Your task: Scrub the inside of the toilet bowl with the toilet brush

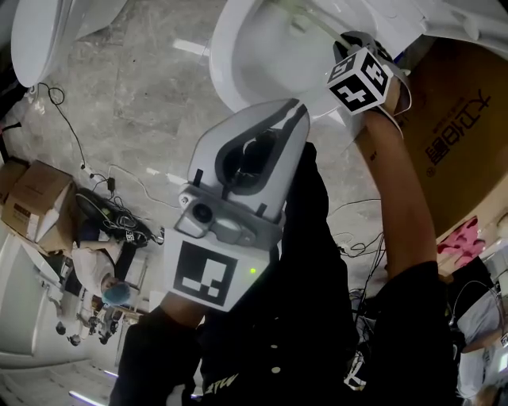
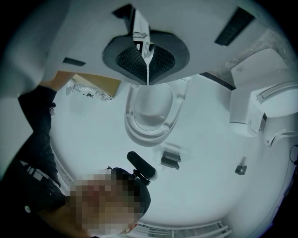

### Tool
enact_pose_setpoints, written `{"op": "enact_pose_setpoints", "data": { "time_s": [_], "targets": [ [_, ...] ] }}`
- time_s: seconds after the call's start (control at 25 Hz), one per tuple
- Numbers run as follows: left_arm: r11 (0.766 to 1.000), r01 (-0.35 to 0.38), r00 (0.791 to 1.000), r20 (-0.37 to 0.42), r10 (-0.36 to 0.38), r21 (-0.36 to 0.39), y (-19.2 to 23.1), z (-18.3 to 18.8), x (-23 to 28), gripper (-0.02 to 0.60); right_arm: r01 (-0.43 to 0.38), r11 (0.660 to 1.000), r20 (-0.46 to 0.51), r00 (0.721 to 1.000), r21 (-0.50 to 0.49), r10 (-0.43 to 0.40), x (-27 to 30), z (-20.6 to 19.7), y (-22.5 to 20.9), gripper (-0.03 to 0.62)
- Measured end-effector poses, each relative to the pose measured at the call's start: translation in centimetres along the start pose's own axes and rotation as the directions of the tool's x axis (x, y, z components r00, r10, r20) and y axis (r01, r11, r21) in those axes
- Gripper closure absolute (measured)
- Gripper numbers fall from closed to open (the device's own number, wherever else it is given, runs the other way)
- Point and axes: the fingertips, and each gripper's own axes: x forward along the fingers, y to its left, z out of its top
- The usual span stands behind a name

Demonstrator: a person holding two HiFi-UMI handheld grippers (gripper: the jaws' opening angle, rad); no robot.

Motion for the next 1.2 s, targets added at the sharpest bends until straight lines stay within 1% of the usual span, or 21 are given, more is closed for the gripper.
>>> {"op": "enact_pose_setpoints", "data": {
  "time_s": [0.12, 0.32, 0.44, 0.6, 0.76, 1.0, 1.2],
  "targets": [
    [1.000, 0.004, 1.000, 0.003, -0.004, -0.004, -0.1, 0.2, -0.2, 0.546, -0.010, 1.000, -0.020, 1.000, 0.016, 0.010, 0.3, 0.5, -0.8, 0.508],
    [1.000, 0.005, 1.000, -0.003, -0.005, 0.010, 0.1, 0.3, -0.4, 0.546, -0.005, 1.000, -0.044, 0.999, -0.009, 0.005, 0.2, 0.7, -1.8, 0.507],
    [1.000, 0.011, 1.000, -0.002, -0.011, 0.013, 0.3, 0.5, -0.4, 0.546, 0.013, 1.000, -0.059, 0.998, -0.023, -0.014, 0.0, 0.5, -2.6, 0.507],
    [0.997, 0.007, 1.000, 0.003, -0.007, 0.077, -0.2, 1.0, -0.5, 0.546, 0.056, 0.995, -0.103, 0.993, -0.087, -0.065, -0.7, -0.6, -4.3, 0.507],
    [0.997, 0.018, 1.000, 0.007, -0.019, 0.081, -0.7, 1.4, -0.4, 0.546, 0.093, 0.981, -0.147, 0.982, -0.168, -0.118, -1.7, -1.4, -5.9, 0.507],
    [0.992, 0.047, 0.999, 0.009, -0.049, 0.121, -1.8, 1.6, 0.0, 0.546, 0.084, 0.966, -0.174, 0.976, -0.245, -0.129, -1.8, -1.7, -6.2, 0.507],
    [0.990, 0.050, 0.999, 0.004, -0.051, 0.131, -1.4, 1.9, -0.3, 0.546, 0.078, 0.952, -0.236, 0.960, -0.297, -0.152, -2.3, -2.3, -7.9, 0.508]
  ]
}}
